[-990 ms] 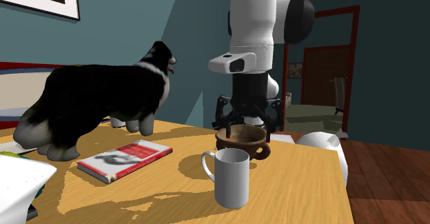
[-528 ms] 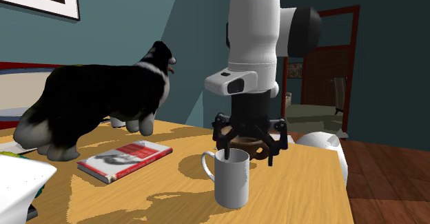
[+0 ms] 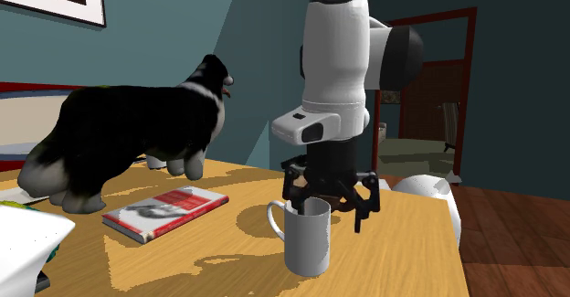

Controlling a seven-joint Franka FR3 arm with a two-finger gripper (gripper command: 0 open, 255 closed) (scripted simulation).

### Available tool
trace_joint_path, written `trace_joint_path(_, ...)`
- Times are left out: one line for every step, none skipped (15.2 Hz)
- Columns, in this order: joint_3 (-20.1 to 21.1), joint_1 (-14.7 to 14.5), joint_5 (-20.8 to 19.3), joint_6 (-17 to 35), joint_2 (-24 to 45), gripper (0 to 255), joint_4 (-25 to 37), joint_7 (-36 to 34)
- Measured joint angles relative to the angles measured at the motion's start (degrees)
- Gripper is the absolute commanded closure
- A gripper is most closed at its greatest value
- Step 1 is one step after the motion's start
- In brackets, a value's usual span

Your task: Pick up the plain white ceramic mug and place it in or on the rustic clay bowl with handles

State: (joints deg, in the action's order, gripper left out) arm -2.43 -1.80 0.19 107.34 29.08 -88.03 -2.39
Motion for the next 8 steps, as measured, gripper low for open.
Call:
trace_joint_path(0.00,0.00,0.00,0.02,0.01,0,-0.01,0.00)
trace_joint_path(0.00,0.00,0.00,0.03,0.01,0,-0.02,0.00)
trace_joint_path(0.00,0.00,0.00,0.03,0.01,255,-0.02,0.00)
trace_joint_path(0.00,0.00,0.00,0.03,0.01,255,-0.02,0.00)
trace_joint_path(0.00,0.00,0.00,0.03,0.01,255,-0.02,0.00)
trace_joint_path(0.00,0.00,0.00,0.03,0.01,255,-0.02,0.00)
trace_joint_path(0.00,0.00,0.00,0.03,0.01,255,-0.02,0.00)
trace_joint_path(0.00,0.00,0.00,0.03,0.00,255,-0.01,0.00)
